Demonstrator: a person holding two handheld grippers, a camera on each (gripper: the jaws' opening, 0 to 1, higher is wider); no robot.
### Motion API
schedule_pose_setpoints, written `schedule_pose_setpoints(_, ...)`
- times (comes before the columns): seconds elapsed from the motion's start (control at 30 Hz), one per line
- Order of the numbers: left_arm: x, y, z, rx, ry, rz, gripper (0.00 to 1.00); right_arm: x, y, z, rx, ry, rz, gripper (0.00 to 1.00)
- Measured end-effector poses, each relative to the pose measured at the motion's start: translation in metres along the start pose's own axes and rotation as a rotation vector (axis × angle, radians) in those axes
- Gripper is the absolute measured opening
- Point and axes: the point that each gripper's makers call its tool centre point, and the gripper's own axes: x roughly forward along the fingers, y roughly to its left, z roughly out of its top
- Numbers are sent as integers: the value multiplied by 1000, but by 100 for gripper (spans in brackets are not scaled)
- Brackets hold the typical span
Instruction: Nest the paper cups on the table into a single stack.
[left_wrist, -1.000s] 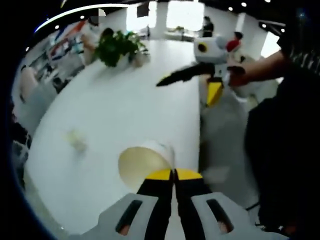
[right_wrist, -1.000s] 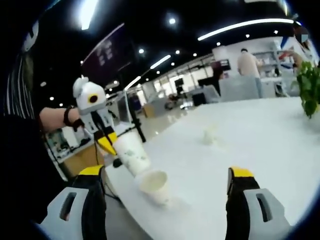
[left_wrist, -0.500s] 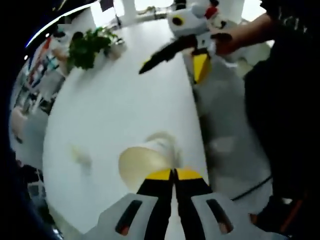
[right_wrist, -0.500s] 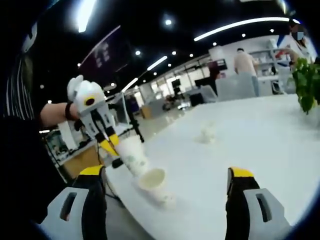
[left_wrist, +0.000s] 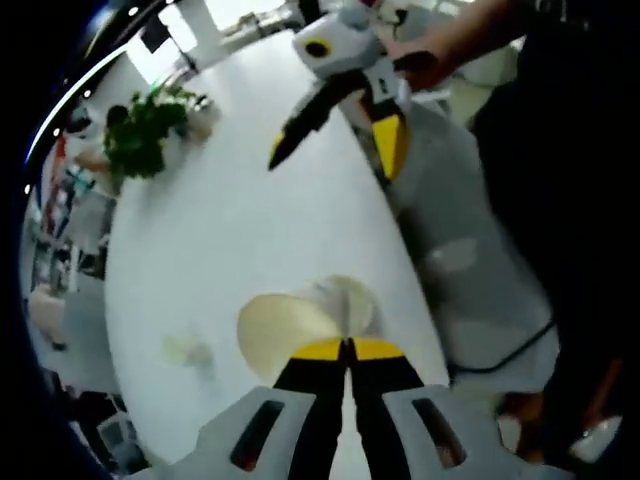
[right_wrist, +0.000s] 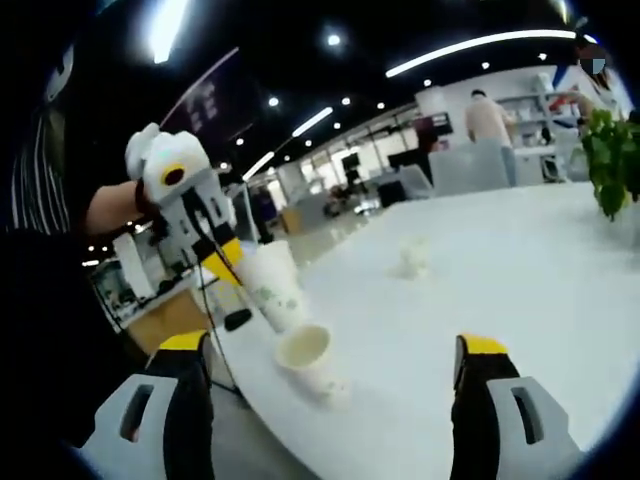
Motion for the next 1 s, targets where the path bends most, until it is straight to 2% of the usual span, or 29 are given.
schedule_pose_setpoints(0.17,10,-9,-4,42,36,-18,0,-2,-1,-1,5,0,-2,99)
schedule_pose_setpoints(0.3,15,-9,-6,77,51,-17,0,-3,-2,-2,11,4,-2,99)
schedule_pose_setpoints(0.37,17,-8,-5,127,58,-11,0,-2,-2,-4,15,5,1,99)
schedule_pose_setpoints(0.53,24,-8,-2,153,67,-23,0,-1,-4,-4,18,6,1,99)
schedule_pose_setpoints(0.63,30,-8,-5,184,92,-35,0,0,-4,-4,23,9,7,99)
schedule_pose_setpoints(1.0,43,-8,-2,200,105,-49,0,-1,-9,-7,43,3,-1,99)
